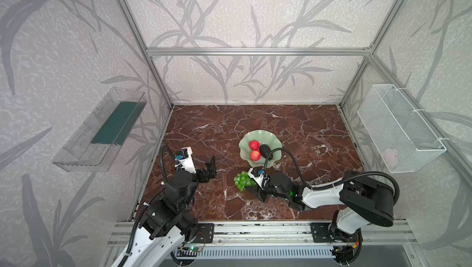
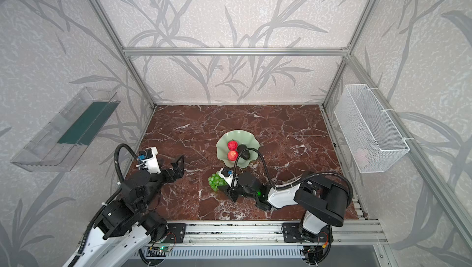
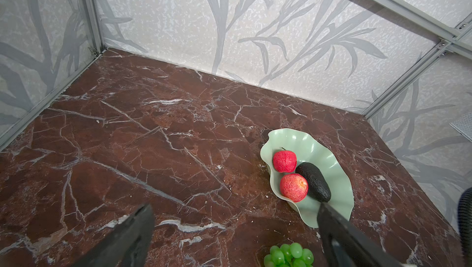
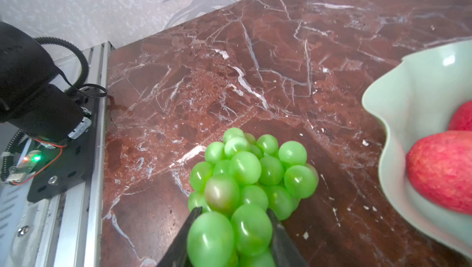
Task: Place and organize the fake fruits in the fruit bowl
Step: 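Grasp the bunch of green grapes with the right gripper, then lift the grapes into the bowl over the avocado and release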
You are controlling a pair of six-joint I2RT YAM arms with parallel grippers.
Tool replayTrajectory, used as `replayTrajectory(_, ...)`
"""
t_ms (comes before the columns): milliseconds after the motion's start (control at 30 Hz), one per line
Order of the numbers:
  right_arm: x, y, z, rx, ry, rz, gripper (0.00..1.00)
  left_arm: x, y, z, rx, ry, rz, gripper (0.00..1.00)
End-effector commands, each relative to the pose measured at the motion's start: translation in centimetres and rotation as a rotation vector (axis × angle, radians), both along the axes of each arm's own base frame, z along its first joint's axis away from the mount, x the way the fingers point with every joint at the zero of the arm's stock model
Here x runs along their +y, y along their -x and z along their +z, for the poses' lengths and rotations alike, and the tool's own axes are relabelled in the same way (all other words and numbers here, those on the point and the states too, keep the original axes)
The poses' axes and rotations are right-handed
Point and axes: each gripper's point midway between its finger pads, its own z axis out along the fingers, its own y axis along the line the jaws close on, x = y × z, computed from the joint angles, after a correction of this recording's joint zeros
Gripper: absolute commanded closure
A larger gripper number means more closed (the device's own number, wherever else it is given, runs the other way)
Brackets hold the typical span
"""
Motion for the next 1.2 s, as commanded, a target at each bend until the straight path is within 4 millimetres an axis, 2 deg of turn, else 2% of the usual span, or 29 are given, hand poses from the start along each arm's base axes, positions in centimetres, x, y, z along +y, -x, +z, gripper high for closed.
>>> replayTrajectory(0,0.0,-0.4,2.6,-0.034,-0.016,-0.029,0.62,0.1,-0.1,-0.1,-0.003,0.000,0.008,0.00)
replayTrajectory(333,-1.8,-1.2,9.2,-0.096,-0.048,-0.106,0.64,0.0,0.0,0.0,-0.007,0.007,0.002,0.00)
replayTrajectory(533,-3.7,-3.3,12.4,-0.126,-0.031,-0.184,0.64,0.0,0.0,0.0,-0.009,0.010,-0.001,0.00)
replayTrajectory(567,-4.4,-4.4,12.8,-0.123,-0.034,-0.208,0.64,-0.1,0.0,0.1,-0.010,0.011,-0.003,0.00)
replayTrajectory(800,-6.6,-9.0,14.1,-0.124,-0.026,-0.258,0.64,0.0,0.0,0.1,-0.010,0.014,-0.004,0.00)
replayTrajectory(933,-7.8,-11.8,13.9,-0.130,-0.023,-0.295,0.64,0.0,0.1,0.2,-0.014,0.015,-0.002,0.00)
replayTrajectory(1167,-9.0,-16.2,12.4,-0.115,-0.027,-0.331,0.64,0.0,-0.1,-0.1,-0.002,0.004,0.004,0.00)
